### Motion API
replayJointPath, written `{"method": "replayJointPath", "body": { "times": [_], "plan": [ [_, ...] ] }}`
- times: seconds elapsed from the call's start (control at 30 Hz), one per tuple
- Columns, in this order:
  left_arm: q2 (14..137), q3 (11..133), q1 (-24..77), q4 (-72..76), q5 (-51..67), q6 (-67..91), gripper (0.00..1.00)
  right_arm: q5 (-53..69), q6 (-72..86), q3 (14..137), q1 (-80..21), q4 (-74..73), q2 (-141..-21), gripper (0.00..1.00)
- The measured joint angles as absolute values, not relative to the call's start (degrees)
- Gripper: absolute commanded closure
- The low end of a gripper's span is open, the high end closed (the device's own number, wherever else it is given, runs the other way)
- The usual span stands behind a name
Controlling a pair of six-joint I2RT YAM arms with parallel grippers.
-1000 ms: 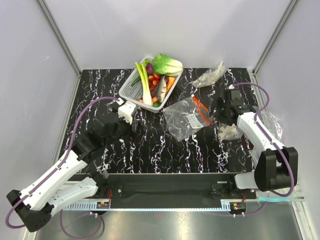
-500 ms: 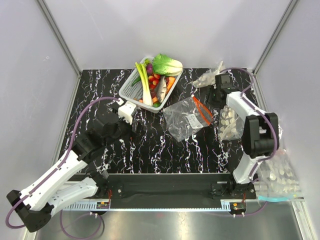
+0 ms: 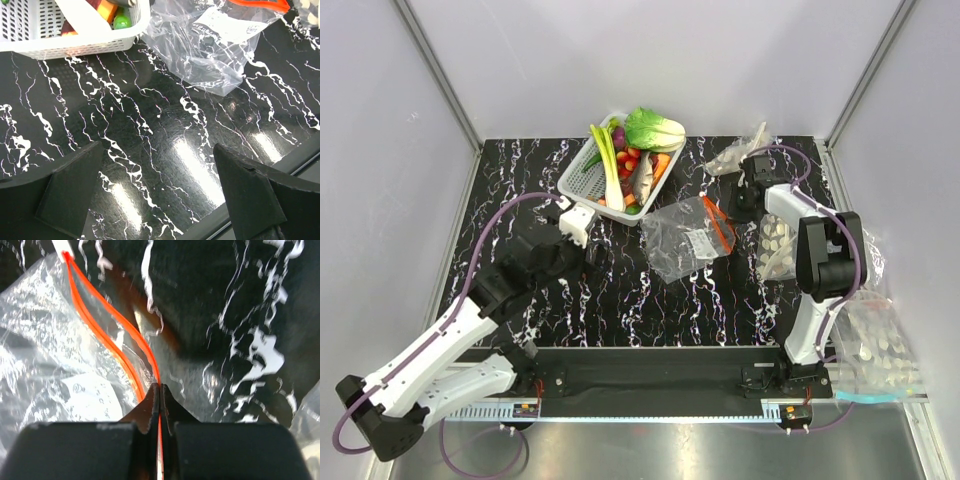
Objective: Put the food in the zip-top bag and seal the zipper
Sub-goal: Pick up the zipper food storage bag at the center of the board.
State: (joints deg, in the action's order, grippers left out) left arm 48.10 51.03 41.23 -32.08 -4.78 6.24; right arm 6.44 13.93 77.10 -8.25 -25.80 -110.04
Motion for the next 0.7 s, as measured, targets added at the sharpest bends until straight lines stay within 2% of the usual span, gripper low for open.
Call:
{"method": "replayJointPath", "body": {
  "times": [0.13,0.37,0.7],
  "plan": [
    [49.5,51.1,41.2,-32.2,-4.9,6.9,0.01,8.1,14.1,72.1,-8.7,-24.5,-105.2,1.0],
    [54.4,53.9,41.3,-31.5,-2.0,14.1,0.01,11.2,13.7,65.1,-15.1,-21.8,-89.3,1.0],
    [62.6,50.9,44.1,-14.5,-0.1,25.7,0.01,17.3,14.2,51.1,-17.0,-13.1,-73.0,1.0]
  ]
}}
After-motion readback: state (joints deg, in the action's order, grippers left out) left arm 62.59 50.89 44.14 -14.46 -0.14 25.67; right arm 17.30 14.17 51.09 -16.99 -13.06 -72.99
